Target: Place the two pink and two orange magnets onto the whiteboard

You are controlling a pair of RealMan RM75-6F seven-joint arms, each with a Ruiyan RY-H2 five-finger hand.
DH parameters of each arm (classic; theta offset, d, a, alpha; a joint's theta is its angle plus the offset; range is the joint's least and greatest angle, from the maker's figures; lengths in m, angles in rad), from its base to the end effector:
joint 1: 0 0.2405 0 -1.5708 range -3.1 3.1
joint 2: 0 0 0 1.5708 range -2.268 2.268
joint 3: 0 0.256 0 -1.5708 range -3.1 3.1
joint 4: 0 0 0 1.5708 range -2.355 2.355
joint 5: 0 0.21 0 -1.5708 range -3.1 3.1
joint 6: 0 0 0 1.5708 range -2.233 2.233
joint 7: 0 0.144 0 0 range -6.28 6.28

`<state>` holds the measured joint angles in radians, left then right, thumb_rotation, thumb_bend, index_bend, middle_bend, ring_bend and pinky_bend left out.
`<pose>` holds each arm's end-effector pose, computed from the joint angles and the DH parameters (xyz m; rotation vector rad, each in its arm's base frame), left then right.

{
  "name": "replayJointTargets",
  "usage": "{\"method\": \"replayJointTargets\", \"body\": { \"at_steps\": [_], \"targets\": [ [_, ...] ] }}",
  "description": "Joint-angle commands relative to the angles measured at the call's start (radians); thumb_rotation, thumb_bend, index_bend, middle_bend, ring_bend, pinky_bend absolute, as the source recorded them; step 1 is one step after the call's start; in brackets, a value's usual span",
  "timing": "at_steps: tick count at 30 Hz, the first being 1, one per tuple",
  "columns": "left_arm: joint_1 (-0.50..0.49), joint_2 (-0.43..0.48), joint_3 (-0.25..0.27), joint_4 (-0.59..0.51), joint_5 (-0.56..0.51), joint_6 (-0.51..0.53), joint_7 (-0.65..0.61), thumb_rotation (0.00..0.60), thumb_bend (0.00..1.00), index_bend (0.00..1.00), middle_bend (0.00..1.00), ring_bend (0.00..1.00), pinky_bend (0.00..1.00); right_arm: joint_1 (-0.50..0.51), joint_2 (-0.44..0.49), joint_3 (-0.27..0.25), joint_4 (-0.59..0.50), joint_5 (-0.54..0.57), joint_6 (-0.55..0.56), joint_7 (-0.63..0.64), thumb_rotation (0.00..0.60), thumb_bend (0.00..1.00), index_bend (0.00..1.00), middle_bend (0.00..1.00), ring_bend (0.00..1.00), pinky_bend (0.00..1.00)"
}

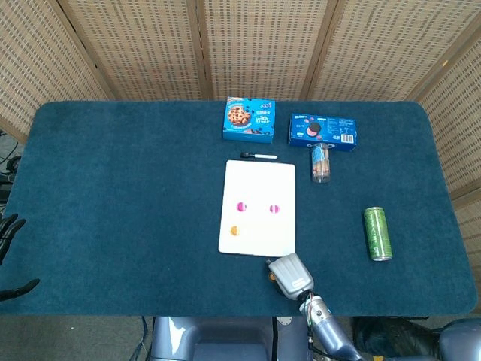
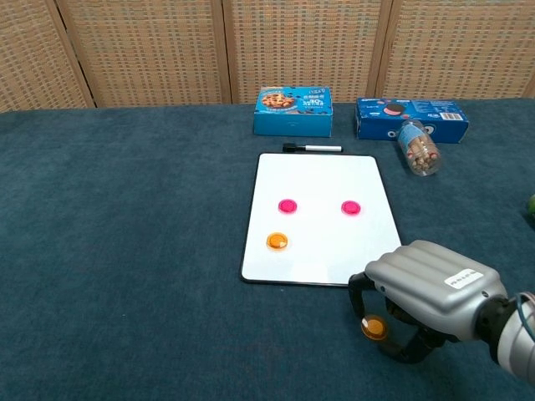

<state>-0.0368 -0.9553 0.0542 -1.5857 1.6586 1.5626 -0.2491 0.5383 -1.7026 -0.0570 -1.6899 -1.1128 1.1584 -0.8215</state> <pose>-0.3172 0.1436 0.2009 -1.4833 -0.9608 -0.9650 -0.1560 -0.2127 -0.0732 2.0427 -0.8555 0.6772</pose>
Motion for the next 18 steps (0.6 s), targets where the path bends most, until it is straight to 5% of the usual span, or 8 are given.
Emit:
{"method": "replayJointTargets", "body": {
  "at_steps": [1,18],
  "targets": [
    [0.0,0.0,0.0,0.0,0.0,0.0,0.0,0.6,0.0,0.0,0.0,0.0,0.0,-0.001,0.001,0.002,0.002,0.003,-0.003,0.0,0.6,0.36,0.41,0.97,0.97,1.0],
    [-0.001,-0.002,0.001,-0.002,0.0,-0.003,0.007,0.6,0.0,0.0,0.0,0.0,0.0,-0.015,0.002,0.009,0.017,-0.008,-0.018,0.031,0.6,0.36,0.55,0.97,0.98,1.0]
  ]
}}
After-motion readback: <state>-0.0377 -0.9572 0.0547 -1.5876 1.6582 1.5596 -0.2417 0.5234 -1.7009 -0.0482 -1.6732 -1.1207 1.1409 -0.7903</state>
